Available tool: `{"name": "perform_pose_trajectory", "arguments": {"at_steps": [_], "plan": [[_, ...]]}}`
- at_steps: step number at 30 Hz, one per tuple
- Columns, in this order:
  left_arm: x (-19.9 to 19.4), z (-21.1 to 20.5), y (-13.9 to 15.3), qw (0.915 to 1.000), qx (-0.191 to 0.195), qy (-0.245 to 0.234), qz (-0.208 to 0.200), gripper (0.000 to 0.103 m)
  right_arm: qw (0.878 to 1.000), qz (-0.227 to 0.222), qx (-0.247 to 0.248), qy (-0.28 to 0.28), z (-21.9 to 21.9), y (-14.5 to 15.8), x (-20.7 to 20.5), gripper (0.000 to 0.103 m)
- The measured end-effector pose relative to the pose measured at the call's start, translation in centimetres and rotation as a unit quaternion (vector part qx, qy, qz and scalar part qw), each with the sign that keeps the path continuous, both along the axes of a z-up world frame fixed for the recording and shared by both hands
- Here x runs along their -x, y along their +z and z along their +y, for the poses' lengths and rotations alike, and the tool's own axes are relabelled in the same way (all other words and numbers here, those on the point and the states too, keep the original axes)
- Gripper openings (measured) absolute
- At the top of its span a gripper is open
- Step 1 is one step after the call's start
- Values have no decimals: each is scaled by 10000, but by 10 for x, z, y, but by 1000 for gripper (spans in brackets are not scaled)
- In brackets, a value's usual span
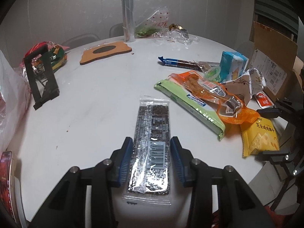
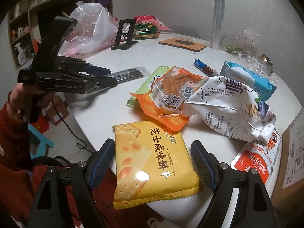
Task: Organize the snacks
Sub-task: 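Grasp the black seaweed pack with the left tool while the right tool grasps the yellow cracker bag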
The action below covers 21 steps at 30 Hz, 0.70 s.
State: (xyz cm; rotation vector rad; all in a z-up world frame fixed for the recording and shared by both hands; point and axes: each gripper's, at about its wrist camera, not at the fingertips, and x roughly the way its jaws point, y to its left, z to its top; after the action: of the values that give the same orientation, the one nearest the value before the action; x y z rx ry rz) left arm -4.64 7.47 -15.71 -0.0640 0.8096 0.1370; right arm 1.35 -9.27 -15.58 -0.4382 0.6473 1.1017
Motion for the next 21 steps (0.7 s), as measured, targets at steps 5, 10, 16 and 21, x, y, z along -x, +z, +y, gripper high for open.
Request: {"name": "perform_pose_trajectory", "arguments": {"at_steps": [5,10,16,21], "plan": [[4,-1,2,9999,85,-47,-52,38,10000,0,3,28,1,2,0,69],[8,-3,5,9999,87,-39,-104,38,9999,82,-17,-99,-3,4,1,68],[12,-6,10,9997,105,-9,-208,38,9995,63,-86,-311,-20,9,2,68],[15,-12,19,9994,105,-46,-333,38,9985,-50,-12,-552,-33,12,7,68]]}}
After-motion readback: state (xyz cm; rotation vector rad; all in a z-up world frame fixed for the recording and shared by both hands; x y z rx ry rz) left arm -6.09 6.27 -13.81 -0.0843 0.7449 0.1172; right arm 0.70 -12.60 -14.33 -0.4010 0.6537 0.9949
